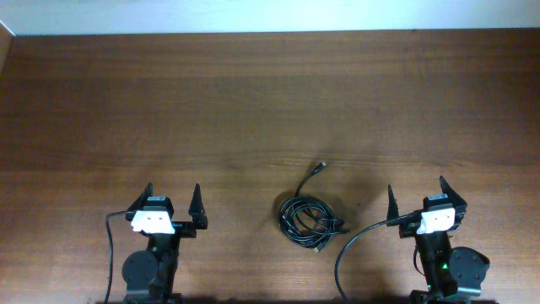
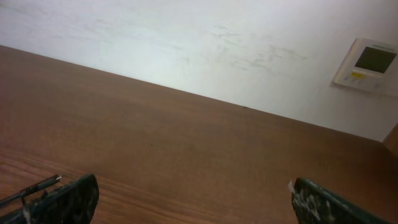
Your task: Untangle cables
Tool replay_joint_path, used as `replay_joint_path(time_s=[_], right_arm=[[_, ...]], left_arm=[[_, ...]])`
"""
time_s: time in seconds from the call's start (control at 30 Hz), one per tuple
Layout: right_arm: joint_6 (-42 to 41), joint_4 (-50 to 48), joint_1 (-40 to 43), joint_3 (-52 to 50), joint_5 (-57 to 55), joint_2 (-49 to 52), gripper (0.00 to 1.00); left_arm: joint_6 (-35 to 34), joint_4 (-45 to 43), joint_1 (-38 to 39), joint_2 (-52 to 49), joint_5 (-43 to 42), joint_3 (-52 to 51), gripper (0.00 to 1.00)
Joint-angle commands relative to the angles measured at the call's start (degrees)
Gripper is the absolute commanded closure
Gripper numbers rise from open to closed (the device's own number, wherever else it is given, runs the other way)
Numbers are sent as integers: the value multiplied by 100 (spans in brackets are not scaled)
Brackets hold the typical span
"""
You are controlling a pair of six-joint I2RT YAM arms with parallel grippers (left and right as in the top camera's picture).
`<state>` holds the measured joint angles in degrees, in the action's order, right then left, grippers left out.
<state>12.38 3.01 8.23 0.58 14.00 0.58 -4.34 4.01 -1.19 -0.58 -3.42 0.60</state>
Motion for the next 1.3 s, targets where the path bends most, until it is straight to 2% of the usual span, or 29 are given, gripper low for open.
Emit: replay_joint_path(time_s=[0.0, 1.27], right_arm=[[-42, 44, -870, -26, -90, -28, 2], [-42, 44, -870, -26, -90, -28, 1]], left_arm=[[4, 42, -24, 24, -26, -7, 1], [-61, -20, -22, 24, -168, -7, 1]])
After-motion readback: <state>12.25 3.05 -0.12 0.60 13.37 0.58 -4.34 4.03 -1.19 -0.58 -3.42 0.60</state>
